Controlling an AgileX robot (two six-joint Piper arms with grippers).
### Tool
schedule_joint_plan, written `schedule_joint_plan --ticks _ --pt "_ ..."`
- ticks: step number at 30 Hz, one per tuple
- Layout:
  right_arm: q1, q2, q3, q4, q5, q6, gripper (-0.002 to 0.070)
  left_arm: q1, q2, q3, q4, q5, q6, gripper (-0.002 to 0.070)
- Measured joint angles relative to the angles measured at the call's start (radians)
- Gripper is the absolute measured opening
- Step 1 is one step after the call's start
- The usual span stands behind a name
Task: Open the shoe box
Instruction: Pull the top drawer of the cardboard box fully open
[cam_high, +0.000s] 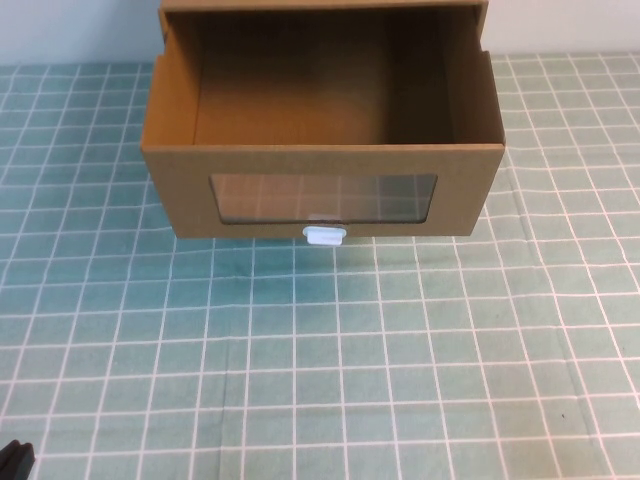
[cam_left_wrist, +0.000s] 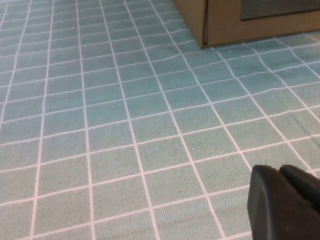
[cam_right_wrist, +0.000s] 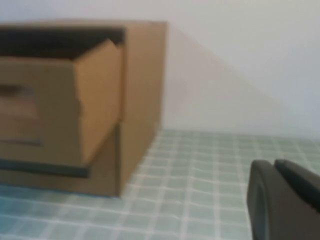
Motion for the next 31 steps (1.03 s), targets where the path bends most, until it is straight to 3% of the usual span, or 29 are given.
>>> schedule_joint_plan --ticks 4,12,31 --pt "-0.090 -0.016 0.074 0.019 0.008 -0.034 -0.0013 0.000 0.000 0.000 0.000 0.003 0.000 -0.0005" --pt "-0.119 -0.018 0.079 0.027 0.314 -0.047 -0.0013 0.000 0.000 0.000 0.000 0.003 0.000 -0.0005" --pt "-0.119 -0.018 0.079 0.032 0.330 -0.057 -0.0013 0.000 0.000 0.000 0.000 0.003 0.000 -0.0005"
